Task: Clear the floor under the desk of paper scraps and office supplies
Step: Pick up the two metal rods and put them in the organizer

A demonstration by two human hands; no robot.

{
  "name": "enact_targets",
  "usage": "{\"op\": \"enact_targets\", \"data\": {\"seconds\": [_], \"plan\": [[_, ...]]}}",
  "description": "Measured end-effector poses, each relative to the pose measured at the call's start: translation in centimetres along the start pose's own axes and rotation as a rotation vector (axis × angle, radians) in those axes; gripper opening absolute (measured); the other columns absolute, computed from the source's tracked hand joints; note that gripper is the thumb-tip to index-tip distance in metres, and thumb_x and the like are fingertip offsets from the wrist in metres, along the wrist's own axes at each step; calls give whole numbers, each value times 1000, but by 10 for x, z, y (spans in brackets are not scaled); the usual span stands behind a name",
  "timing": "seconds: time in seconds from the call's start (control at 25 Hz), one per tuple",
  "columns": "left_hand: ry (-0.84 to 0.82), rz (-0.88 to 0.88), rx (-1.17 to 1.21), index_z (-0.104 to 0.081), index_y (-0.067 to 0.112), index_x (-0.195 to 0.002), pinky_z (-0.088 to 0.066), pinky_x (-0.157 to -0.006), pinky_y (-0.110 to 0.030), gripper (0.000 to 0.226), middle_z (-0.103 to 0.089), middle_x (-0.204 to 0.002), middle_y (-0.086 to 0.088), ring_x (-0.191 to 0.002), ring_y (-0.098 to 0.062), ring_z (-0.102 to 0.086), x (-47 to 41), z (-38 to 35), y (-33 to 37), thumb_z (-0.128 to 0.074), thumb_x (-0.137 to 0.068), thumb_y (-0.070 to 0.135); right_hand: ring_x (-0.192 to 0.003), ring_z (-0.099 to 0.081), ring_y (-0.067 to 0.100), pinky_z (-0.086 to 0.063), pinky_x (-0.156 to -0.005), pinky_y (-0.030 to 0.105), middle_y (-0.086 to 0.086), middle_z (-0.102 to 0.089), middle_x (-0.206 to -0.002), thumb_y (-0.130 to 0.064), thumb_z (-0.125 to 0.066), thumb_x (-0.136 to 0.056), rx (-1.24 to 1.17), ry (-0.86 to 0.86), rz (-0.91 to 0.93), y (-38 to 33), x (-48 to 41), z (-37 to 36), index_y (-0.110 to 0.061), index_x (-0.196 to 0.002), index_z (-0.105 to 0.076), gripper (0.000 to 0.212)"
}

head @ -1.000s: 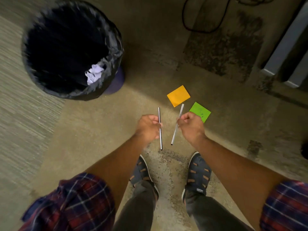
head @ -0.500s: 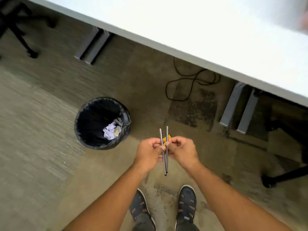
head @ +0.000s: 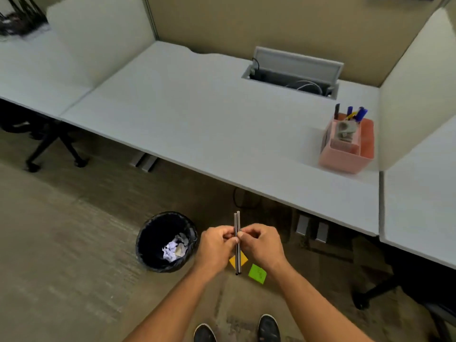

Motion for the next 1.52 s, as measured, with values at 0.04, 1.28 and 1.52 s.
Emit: {"op": "enact_targets", "data": {"seconds": [0.04, 1.28, 1.52], "plan": [[7, -29, -26, -82, 20, -94, -58, -65, -31, 13, -78, -77, 3, -73, -13, -74, 5, 9, 13, -74, -86, 13, -72, -72, 5, -55, -64, 23, -10, -77, -76, -27, -79, -86, 8, 18, 11, -15, 9, 6, -27, -82, -81, 5], [-238, -247, -79, -78, 28, -116, -59, -91, -17, 23, -74, -99, 20, -92, 1, -72, -183, -122, 272, -77, -93, 29, -87, -72, 10, -61, -81, 28, -10, -76, -88, -27, -69, -97, -149, 259, 147, -79, -124, 311, -26, -90, -78, 11], [-115, -131, -85, -76, 23, -117, -45, -77, -4, 24, -75, -104, 13, -96, 3, -68, -250, -148, 290, -76, -93, 28, -83, -75, 15, -62, -74, 32, -8, -78, -85, -25, -68, -97, -121, 468, 162, -82, -197, 417, -23, -94, -78, 10]]}}
Point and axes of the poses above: each hand's wrist, its own x-axis away from the middle knuckle, its own z-axis out of the back of the hand, y = z × x, the point moved 3 cm from there along -x, towards the middle knuckle
